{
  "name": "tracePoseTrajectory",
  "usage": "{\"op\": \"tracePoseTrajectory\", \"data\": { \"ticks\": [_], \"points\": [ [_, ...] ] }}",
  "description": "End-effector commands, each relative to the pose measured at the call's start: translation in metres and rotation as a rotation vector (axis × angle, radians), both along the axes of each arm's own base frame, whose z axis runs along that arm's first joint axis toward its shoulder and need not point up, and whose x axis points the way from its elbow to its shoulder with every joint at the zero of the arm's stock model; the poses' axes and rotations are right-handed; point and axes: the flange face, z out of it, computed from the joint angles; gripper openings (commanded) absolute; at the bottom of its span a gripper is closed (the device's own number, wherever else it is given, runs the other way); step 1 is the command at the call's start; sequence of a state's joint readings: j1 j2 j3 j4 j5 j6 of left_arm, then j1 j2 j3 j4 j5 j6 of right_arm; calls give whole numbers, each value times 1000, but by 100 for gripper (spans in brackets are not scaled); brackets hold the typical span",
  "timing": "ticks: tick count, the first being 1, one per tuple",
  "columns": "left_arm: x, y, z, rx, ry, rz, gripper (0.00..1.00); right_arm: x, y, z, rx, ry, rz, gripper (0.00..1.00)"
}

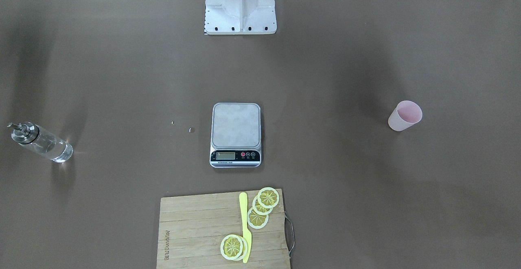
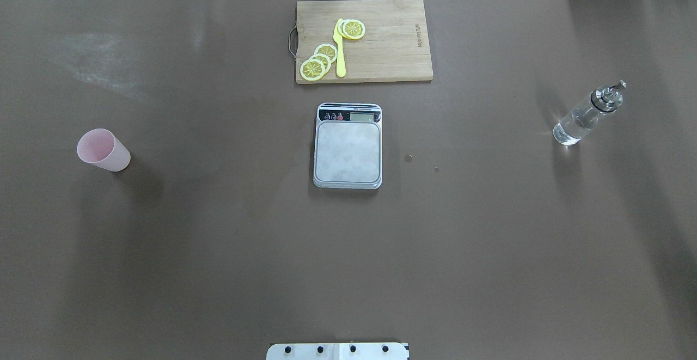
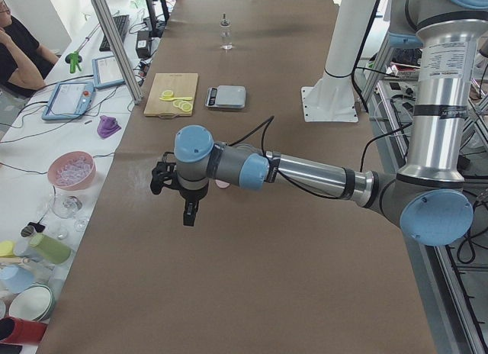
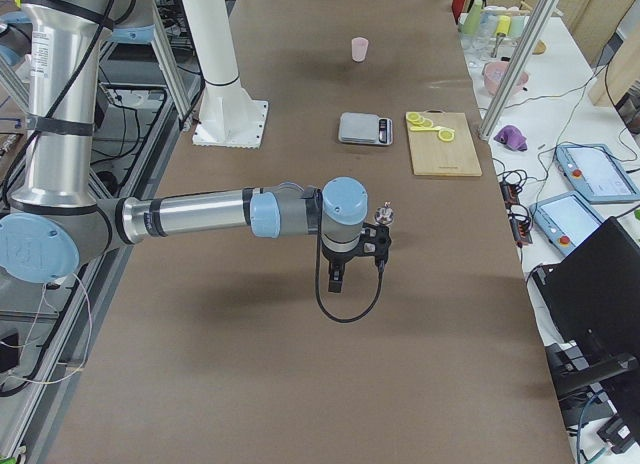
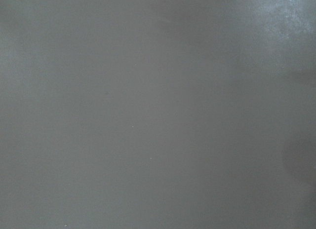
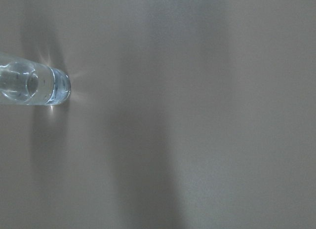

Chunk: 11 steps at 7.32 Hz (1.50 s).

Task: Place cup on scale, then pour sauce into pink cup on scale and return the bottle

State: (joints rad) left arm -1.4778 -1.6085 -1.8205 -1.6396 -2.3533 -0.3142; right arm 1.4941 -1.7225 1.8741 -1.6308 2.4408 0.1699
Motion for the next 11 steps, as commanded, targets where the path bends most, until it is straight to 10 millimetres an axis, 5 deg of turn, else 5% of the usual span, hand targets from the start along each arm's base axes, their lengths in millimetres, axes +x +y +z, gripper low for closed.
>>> {"op": "tracePoseTrajectory", "data": {
  "ticks": [1, 2, 3, 6, 9, 11],
  "points": [
    [82, 18, -64, -45, 20, -24, 99, 0, 0, -4, 8, -2, 0, 100],
    [128, 27, -79, -78, 10, -27, 99, 0, 0, -5, 8, -2, 1, 100],
    [171, 30, -75, -86, -31, -29, 98, 0, 0, -5, 3, -2, 5, 100],
    [196, 8, -11, -94, -22, -52, 98, 0, 0, -5, 0, -2, 7, 100],
    [245, 11, -12, -118, -19, 1, 98, 0, 0, -3, -4, -2, 7, 100],
    [255, 12, -3, -131, -29, 18, 97, -1, 0, -2, -6, -3, 6, 100]
  ]
}}
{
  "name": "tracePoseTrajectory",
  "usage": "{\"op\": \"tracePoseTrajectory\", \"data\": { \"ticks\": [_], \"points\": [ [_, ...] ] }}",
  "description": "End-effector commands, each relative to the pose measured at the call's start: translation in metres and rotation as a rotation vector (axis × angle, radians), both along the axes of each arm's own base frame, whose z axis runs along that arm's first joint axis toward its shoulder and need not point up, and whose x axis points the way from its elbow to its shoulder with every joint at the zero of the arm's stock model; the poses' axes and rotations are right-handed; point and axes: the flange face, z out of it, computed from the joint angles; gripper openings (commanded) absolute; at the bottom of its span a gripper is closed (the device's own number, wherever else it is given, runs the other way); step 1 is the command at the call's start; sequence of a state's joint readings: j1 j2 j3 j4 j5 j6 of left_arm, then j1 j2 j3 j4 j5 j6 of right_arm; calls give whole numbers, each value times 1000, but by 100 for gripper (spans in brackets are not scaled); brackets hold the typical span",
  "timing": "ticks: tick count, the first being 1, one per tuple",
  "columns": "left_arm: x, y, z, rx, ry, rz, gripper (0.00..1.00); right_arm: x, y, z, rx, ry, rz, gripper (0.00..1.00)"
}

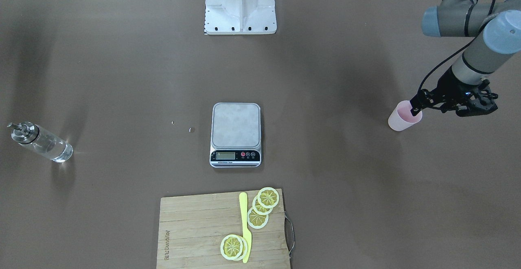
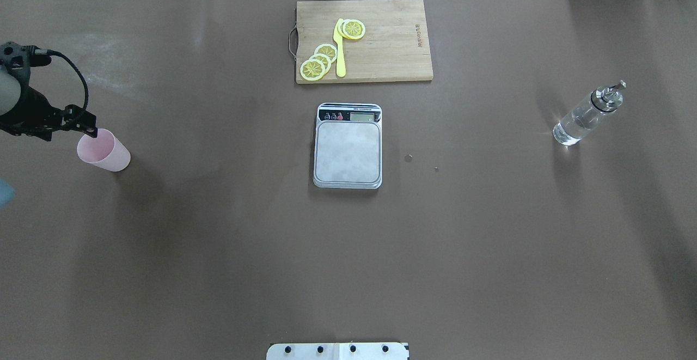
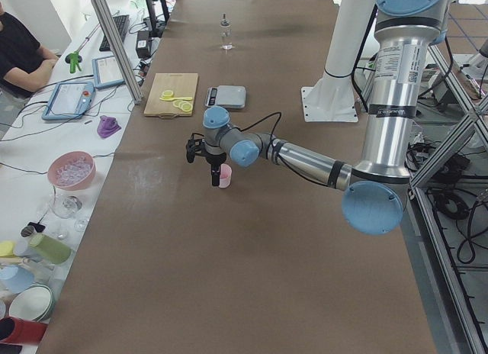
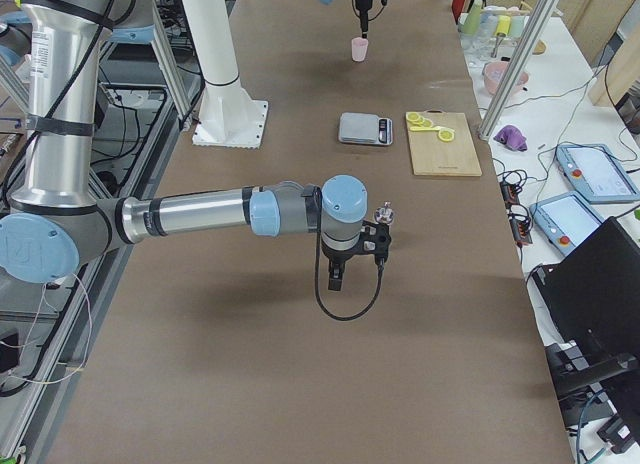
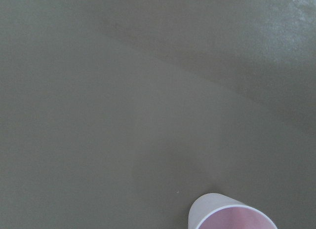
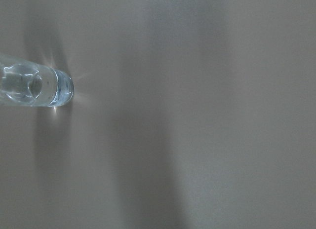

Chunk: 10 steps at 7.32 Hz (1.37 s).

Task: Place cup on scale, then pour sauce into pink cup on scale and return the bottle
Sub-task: 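Reach the left gripper to the pink cup and grasp it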

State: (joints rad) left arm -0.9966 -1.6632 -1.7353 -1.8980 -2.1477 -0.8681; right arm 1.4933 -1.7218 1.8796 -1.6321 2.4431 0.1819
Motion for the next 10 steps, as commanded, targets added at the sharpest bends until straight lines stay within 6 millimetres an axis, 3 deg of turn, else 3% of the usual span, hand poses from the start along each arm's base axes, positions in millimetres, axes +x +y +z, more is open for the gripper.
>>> {"op": "tracePoseTrajectory", "data": {
  "ticks": [1, 4, 5, 7, 8, 9, 10],
  "points": [
    [13, 2, 11, -20, -11, 20, 91, 0, 0, 1, -3, 0, 0, 100],
    [26, 7, 17, -24, -15, 46, 77, 0, 0, 1, -2, 0, 1, 100],
    [31, 6, 13, -18, -11, 51, 59, 0, 0, 1, -2, 0, 1, 100],
    [31, 7, 12, -10, -11, 58, 11, 0, 0, 1, -3, 0, 1, 100],
    [30, 7, 12, -9, -10, 59, 0, 0, 0, 0, 0, -1, 1, 100],
    [25, 8, 10, -12, -2, 58, 0, 0, 0, -1, 2, -1, 0, 100],
    [16, 9, -8, 4, 12, 46, 0, 0, -1, -2, 5, -1, -1, 100]
  ]
}}
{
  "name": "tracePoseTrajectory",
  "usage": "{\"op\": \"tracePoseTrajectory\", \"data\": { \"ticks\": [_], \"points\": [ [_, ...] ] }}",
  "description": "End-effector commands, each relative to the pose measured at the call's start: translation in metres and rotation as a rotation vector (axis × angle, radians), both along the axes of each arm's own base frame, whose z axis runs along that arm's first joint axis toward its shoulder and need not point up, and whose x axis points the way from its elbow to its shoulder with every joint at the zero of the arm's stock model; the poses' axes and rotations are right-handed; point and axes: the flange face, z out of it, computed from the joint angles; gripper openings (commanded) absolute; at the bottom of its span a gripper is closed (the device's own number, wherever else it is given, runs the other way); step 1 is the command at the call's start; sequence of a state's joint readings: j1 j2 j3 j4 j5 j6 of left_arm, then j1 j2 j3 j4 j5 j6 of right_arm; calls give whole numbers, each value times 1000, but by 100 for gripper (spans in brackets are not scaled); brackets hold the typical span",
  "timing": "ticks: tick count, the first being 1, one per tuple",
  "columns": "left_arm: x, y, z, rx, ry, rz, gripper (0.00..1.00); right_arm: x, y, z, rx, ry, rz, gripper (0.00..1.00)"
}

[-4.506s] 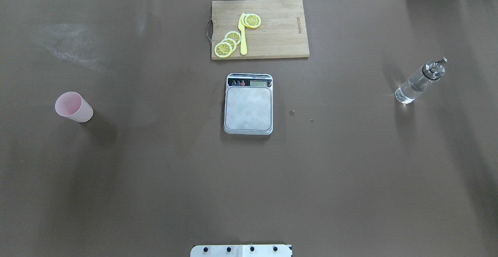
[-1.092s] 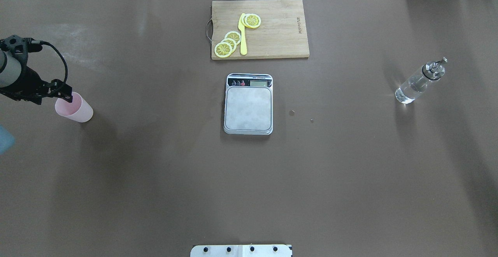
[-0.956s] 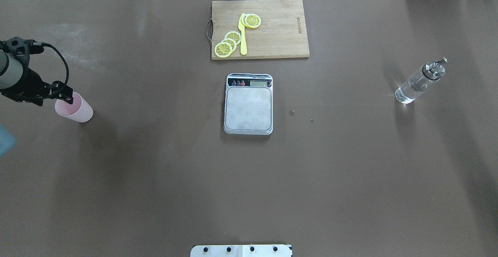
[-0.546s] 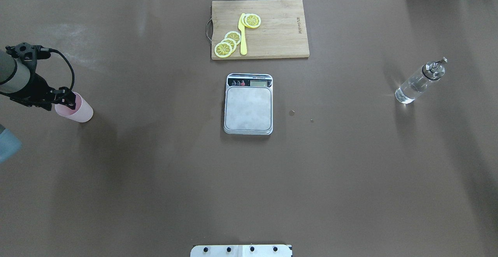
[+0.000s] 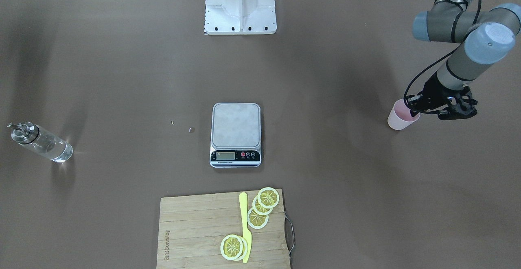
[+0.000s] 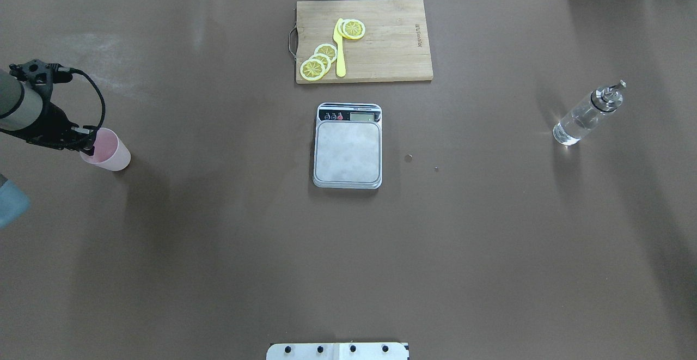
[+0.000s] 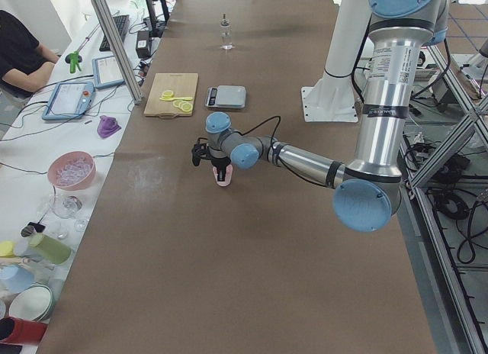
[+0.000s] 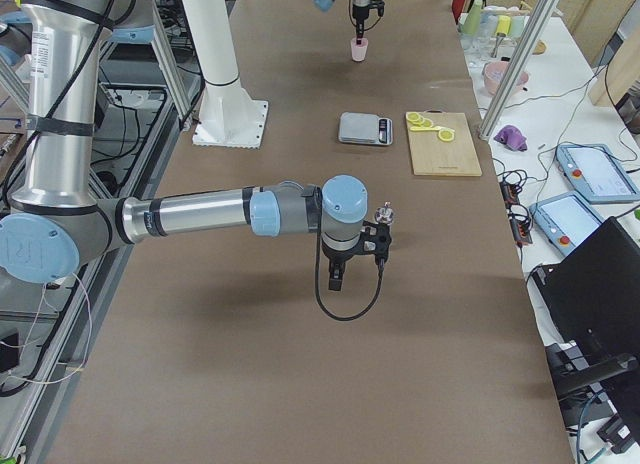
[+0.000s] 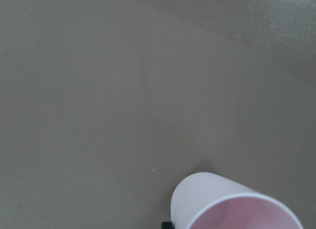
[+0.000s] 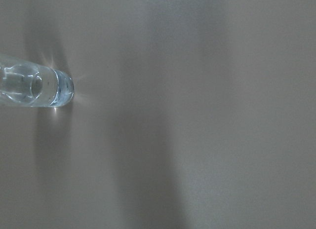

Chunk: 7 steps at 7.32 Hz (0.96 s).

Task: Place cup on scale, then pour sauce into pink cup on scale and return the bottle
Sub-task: 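Reach the left gripper to the pink cup and grasp it, then carry the pink cup with the left gripper onto the scale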

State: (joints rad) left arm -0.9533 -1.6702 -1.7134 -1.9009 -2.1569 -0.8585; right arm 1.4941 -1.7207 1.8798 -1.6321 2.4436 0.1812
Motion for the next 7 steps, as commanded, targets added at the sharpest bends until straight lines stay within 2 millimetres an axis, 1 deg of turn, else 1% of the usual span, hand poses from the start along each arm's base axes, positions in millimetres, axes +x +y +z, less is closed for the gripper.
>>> {"op": "tracePoseTrajectory", "data": {
  "ticks": [1, 2, 3, 4, 5, 6, 7],
  "points": [
    [-35, -9, -31, -23, 33, -42, 0, 0, 0, -2, 7, 0, -3, 100],
    [-40, -19, -65, -28, 43, -55, 0, 0, 0, -2, 9, 0, -3, 100],
    [-27, -40, -116, -55, 34, -65, 0, 0, -1, -3, 13, 1, -4, 100],
    [-13, -61, -180, -83, 22, -72, 0, 0, -1, -7, 21, 0, -4, 100],
    [-1, -66, -232, -144, 49, -141, 0, 0, -1, -8, 21, 0, -3, 100],
    [48, -54, -275, -204, 86, -168, 0, 0, -2, -8, 20, 0, -1, 100],
    [96, -40, -314, -262, 111, -181, 0, 0, -3, -10, 24, 0, -2, 100]
  ]
}}
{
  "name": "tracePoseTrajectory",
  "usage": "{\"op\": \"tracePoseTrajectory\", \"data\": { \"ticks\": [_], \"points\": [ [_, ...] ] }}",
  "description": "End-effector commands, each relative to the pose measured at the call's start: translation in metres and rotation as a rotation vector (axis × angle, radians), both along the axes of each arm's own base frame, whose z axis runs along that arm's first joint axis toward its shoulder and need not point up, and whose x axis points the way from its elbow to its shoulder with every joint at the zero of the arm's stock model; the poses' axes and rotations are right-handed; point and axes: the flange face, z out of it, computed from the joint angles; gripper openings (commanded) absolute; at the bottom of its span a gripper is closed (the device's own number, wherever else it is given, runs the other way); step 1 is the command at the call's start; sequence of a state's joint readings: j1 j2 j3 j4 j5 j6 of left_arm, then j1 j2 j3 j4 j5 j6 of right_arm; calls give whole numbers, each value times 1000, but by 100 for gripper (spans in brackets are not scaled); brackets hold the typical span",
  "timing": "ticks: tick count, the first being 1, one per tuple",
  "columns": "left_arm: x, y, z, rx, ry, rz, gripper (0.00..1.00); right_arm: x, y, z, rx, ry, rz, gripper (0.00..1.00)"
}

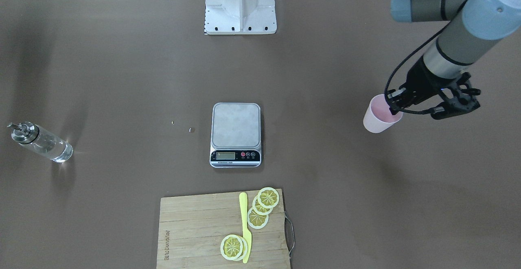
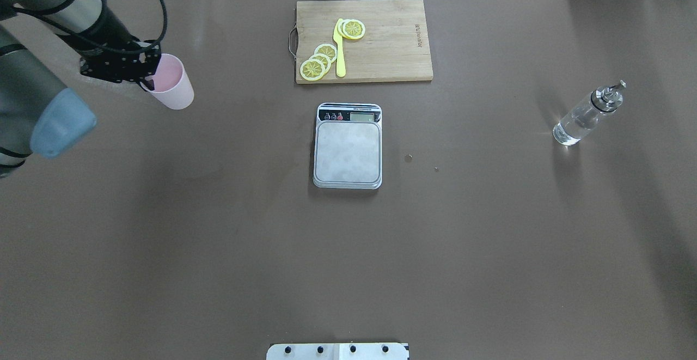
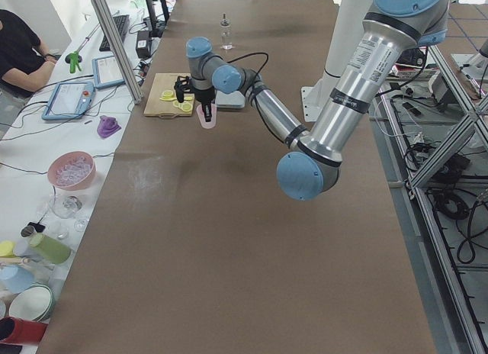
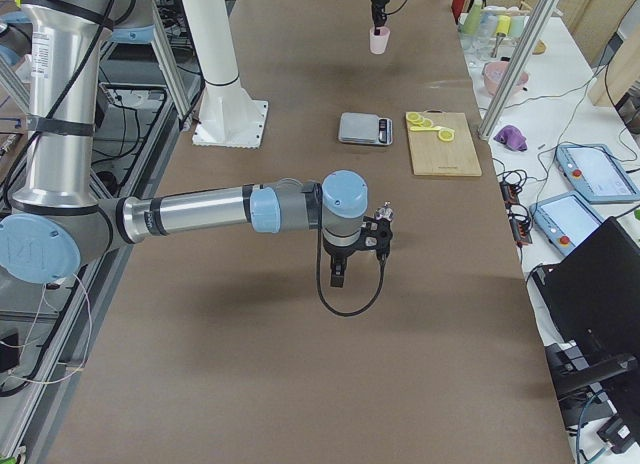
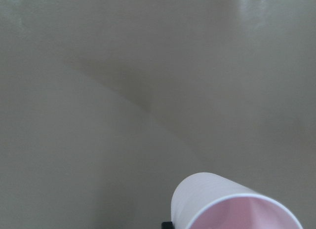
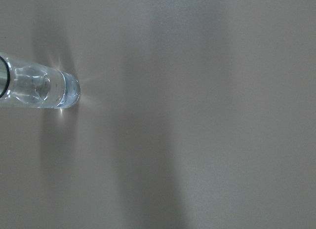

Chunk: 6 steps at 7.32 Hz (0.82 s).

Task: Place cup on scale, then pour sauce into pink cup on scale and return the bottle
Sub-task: 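Carry the pink cup with the left gripper onto the scale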

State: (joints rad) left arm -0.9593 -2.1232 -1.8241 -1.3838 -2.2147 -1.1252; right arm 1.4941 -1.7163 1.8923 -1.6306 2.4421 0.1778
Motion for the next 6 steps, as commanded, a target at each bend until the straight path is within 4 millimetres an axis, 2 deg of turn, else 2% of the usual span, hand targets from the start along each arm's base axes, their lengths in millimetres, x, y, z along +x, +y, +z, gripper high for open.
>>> {"op": "tracePoseTrajectory", "data": {
  "ticks": [1, 2, 3, 4, 5, 6],
  "points": [
    [86, 19, -80, -109, 49, -30, 0, 0, -2, -1, 1, 0, 1, 100],
    [125, 22, -97, -135, 34, -45, 0, 0, -2, -2, 4, 0, 1, 100],
    [154, 10, -116, -181, 46, -82, 0, 0, -2, -2, 1, 0, 3, 100],
    [190, 8, -126, -191, 28, -113, 0, 0, -2, -3, 1, 0, 3, 100],
    [219, 24, -129, -188, 20, -123, 0, 0, -2, -6, 7, -1, 5, 100],
    [232, 31, -134, -191, 45, -124, 0, 0, -1, -8, 5, -2, 10, 100]
  ]
}}
